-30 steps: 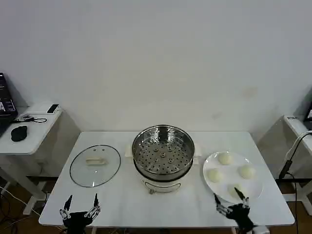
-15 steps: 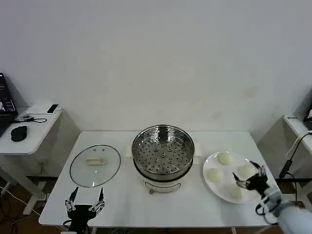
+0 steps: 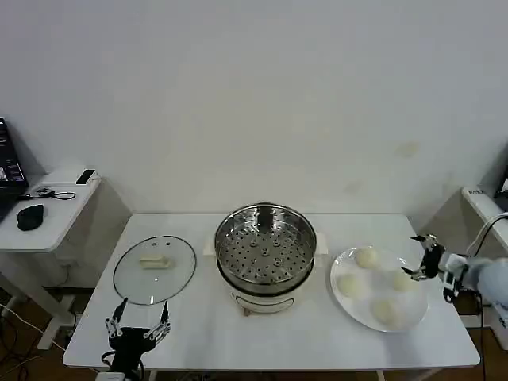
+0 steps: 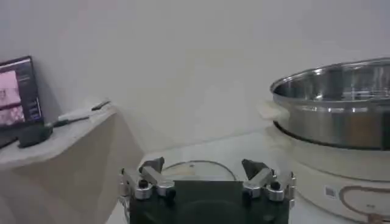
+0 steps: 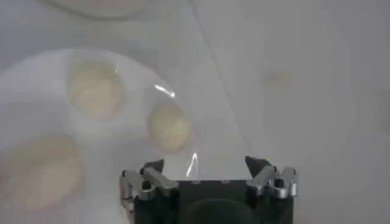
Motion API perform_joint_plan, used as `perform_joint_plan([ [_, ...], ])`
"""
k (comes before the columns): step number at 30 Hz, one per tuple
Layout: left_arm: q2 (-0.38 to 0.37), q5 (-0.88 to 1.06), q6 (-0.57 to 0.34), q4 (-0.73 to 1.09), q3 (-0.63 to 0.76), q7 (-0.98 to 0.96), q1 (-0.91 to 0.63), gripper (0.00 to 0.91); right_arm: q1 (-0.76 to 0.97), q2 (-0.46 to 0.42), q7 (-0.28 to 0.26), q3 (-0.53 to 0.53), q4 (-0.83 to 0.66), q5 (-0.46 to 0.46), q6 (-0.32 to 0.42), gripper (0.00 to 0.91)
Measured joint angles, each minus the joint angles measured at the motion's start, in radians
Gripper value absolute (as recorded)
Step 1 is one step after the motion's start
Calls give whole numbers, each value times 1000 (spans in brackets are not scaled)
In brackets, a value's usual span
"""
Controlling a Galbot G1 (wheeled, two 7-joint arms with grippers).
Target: Take steamed baozi put them in steamer then cover it.
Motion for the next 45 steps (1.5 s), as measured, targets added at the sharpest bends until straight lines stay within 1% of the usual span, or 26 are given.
perform_joint_plan([
  [5,-8,8,1,-1,-4,3,-3,907,221,19,-96,-209,-115,-51,53,907],
  [8,-10,13,2,-5,-4,5,-4,907,337,44,-142,-324,-180,-72,85,907],
  [13,-2,17,3,-6,-4,7,-6,907,491,97,-192,-486,-278,-92,123,907],
  [18,1,22,9,-8,-4,9,-10,907,579,149,-226,-600,-355,-117,136,907],
  [22,-1,27,10,-8,-1,10,-11,907,620,170,-241,-662,-389,-130,143,907],
  [25,-2,28,10,-9,0,11,-11,907,641,185,-245,-691,-411,-141,145,907],
  [39,1,37,9,-20,-2,13,-6,907,681,243,-246,-754,-486,-175,143,907],
  [40,0,37,9,-20,-1,13,-6,907,681,245,-246,-757,-489,-177,142,867],
  [41,-1,37,9,-20,-1,13,-6,907,681,247,-245,-759,-491,-179,141,806],
  [44,-2,38,8,-20,0,13,-7,907,681,251,-241,-763,-499,-180,138,756],
  [45,-3,38,8,-20,0,13,-7,907,680,253,-239,-765,-500,-180,136,715],
])
